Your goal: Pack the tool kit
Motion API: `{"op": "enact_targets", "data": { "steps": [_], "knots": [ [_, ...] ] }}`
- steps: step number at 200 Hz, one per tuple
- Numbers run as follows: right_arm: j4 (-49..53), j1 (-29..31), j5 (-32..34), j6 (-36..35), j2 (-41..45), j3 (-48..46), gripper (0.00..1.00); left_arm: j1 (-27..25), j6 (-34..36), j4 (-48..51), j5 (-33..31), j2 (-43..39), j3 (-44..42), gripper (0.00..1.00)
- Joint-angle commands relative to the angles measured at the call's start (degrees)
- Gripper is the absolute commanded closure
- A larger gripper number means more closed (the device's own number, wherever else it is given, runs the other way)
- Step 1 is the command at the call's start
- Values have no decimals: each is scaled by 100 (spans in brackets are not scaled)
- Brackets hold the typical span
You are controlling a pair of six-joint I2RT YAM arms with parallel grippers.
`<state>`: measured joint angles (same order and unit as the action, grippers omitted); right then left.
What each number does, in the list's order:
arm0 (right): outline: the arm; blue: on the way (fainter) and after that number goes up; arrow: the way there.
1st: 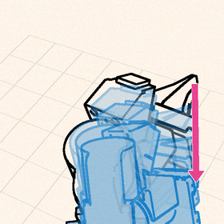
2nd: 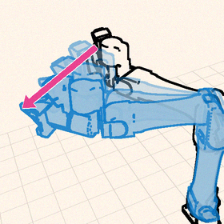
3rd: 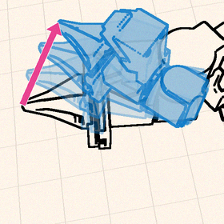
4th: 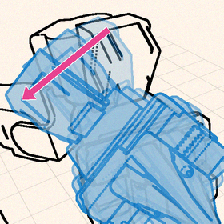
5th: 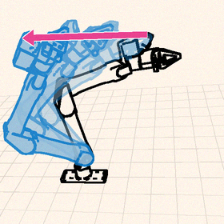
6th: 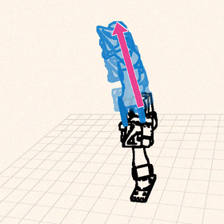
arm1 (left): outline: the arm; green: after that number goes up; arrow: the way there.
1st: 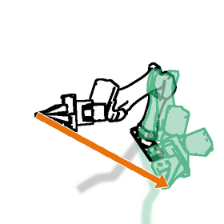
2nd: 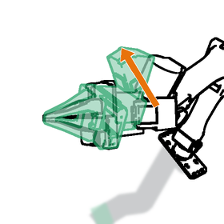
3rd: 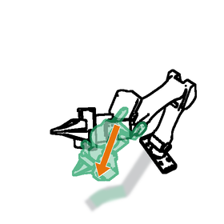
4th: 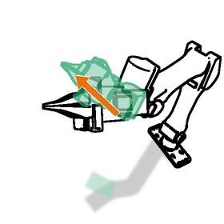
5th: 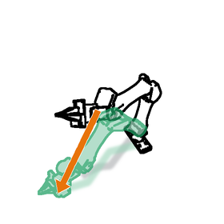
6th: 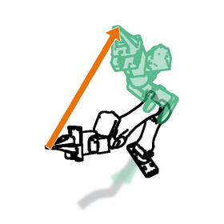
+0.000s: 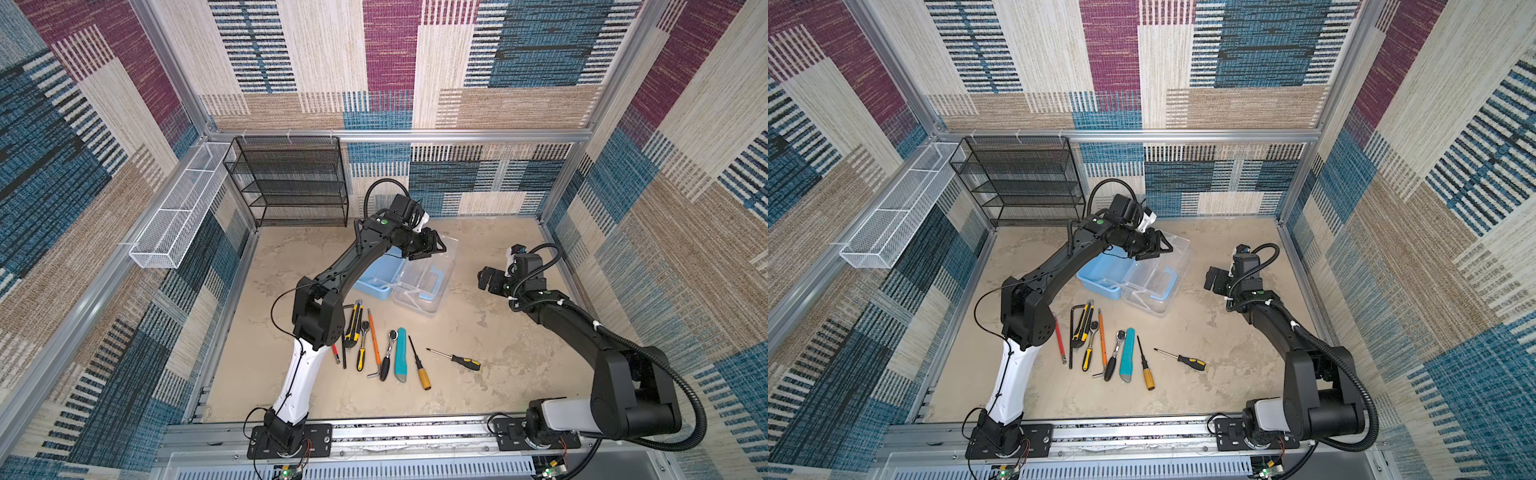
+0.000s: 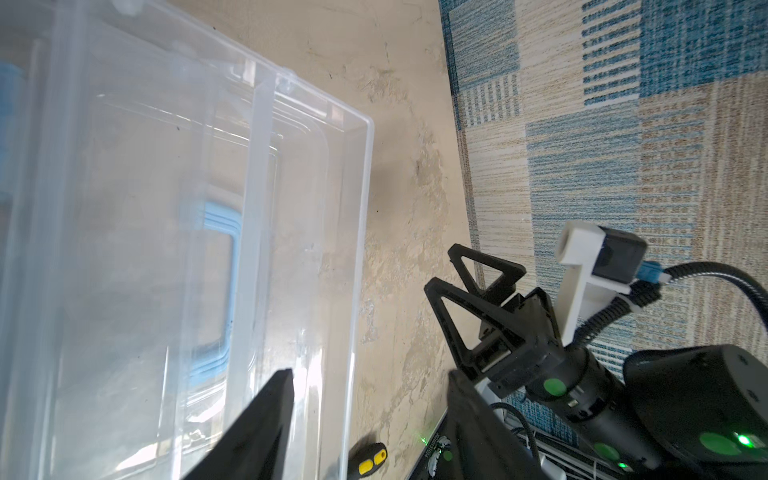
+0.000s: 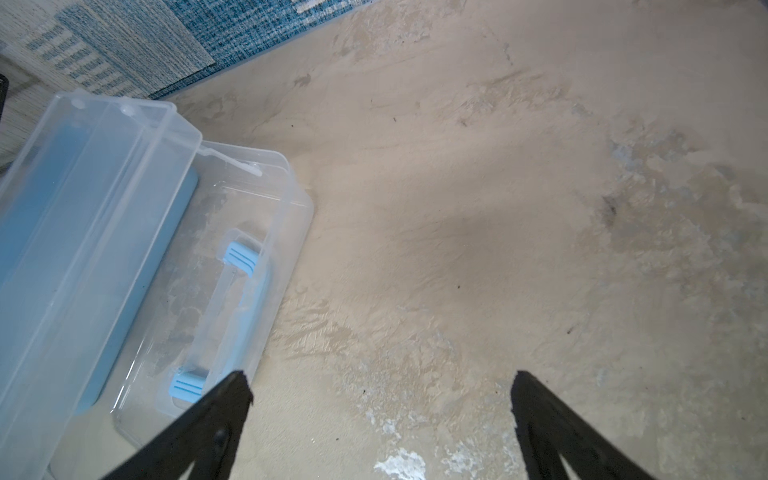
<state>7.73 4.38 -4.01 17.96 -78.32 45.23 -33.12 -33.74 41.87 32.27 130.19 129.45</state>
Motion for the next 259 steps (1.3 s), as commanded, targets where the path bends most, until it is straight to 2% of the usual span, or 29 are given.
{"op": "enact_targets", "data": {
  "steps": [1,53,110,181,219,259],
  "knots": [
    [-344,1,-485,-8,27,-32,0,17,403,96,-289,-204,-112,35],
    [-548,1,-1087,68,32,-69,0,260,778,174,-949,-866,-1069,29],
    [-818,5,-1601,330,-163,-95,5,491,953,155,-1249,-1237,-1958,30],
    [-922,36,-1904,481,-410,26,7,461,753,21,-718,-1019,-2057,42],
    [-879,37,-1945,466,-460,104,5,398,467,-175,-510,-960,-2073,43],
    [-518,-8,-1463,247,-264,115,3,283,173,-463,-351,-880,-2011,45]
  ]
}}
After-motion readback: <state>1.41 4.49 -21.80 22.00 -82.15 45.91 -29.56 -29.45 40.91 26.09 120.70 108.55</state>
